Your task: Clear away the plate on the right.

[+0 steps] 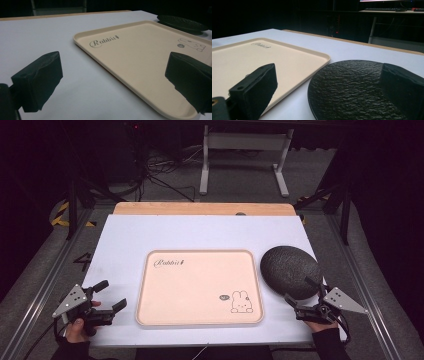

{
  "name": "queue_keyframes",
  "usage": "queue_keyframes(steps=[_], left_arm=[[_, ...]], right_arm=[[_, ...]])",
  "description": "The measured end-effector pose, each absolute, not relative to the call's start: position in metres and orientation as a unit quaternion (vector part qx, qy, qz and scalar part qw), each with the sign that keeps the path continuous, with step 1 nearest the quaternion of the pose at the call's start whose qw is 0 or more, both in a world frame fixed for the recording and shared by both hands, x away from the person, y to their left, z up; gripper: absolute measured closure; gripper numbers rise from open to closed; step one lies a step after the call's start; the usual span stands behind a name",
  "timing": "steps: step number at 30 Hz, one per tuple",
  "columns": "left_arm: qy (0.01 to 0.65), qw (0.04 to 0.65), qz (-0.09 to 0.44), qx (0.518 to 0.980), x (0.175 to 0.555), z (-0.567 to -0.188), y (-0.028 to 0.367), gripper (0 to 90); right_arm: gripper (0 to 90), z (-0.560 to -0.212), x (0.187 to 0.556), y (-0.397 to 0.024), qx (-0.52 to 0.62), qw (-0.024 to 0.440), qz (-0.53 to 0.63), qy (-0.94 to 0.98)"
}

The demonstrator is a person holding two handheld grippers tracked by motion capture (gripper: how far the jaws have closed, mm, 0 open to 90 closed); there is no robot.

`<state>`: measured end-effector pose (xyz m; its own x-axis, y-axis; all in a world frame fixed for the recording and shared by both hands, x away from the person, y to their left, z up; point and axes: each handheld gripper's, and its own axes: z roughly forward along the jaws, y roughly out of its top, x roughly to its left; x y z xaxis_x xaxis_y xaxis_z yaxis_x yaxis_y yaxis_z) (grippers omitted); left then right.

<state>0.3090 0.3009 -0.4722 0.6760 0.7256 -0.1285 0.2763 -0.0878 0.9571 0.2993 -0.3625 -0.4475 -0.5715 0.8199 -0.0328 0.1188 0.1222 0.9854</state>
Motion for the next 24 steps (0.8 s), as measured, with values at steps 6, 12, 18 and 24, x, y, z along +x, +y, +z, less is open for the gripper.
queue_keyframes(steps=[6, 12, 18, 24], left_arm=[[0.351, 0.575, 0.195, 0.713, 0.309, -0.472, 0.301, 2.0], [0.35, 0.573, 0.195, 0.715, 0.309, -0.472, 0.301, 2.0], [0.35, 0.573, 0.195, 0.715, 0.309, -0.472, 0.3, 2.0], [0.349, 0.572, 0.195, 0.716, 0.31, -0.472, 0.3, 2.1]], right_arm=[[2.9, -0.44, 0.29, -0.351, 0.308, 0.373, 0.524, 0.701], [5.1, -0.435, 0.281, -0.341, 0.267, 0.433, 0.461, 0.728], [6.0, -0.435, 0.274, -0.328, 0.214, 0.494, 0.381, 0.751], [8.5, -0.437, 0.27, -0.321, 0.168, 0.535, 0.318, 0.764]])
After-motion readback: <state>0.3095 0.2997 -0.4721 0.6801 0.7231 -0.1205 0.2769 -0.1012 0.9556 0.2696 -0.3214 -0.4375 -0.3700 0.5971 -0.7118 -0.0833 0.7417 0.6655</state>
